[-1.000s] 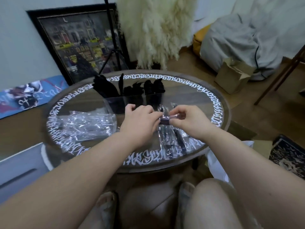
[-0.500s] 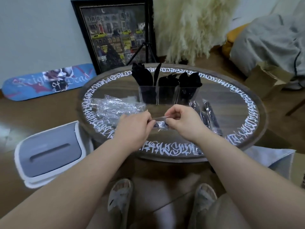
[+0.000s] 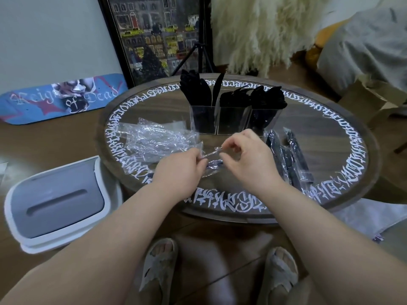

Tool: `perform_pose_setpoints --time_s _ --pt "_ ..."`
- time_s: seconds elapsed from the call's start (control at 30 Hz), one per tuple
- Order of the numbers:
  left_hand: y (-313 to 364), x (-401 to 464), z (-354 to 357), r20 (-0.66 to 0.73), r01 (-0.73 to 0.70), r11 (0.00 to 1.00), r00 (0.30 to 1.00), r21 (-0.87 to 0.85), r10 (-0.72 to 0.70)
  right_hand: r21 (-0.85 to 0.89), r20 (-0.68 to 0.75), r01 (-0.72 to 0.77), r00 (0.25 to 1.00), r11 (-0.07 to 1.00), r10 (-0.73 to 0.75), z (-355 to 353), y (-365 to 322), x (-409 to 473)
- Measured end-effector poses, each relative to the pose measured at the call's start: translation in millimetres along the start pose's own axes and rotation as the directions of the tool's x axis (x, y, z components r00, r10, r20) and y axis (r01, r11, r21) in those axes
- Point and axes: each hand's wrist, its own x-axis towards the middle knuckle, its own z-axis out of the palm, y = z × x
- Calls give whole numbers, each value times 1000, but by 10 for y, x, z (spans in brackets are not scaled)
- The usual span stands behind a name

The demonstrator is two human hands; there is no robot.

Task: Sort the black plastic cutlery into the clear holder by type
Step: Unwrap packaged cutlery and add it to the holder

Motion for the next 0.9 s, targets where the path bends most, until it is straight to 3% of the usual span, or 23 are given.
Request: perform_pose_setpoints --time_s 0.17,0.4,0.6,0.73,0.9 --pt "31 57 -19 48 71 995 997 -70 -68 -73 125 67 990 995 -58 148 -2 0" --pt "30 77 -85 120 146 947 986 -286 -116 -20 -9 122 992 992 -122 154 53 40" --pt "10 48 -103 121 139 945 987 -295 -108 -72 -101 232 966 970 -238 168 64 -1" --pt "-10 43 -121 123 142 940 986 -311 -109 -101 -74 259 961 961 -267 149 66 -6" --pt "-13 33 -124 129 124 946 988 -299 -88 -221 -133 368 906 903 -401 190 95 -22"
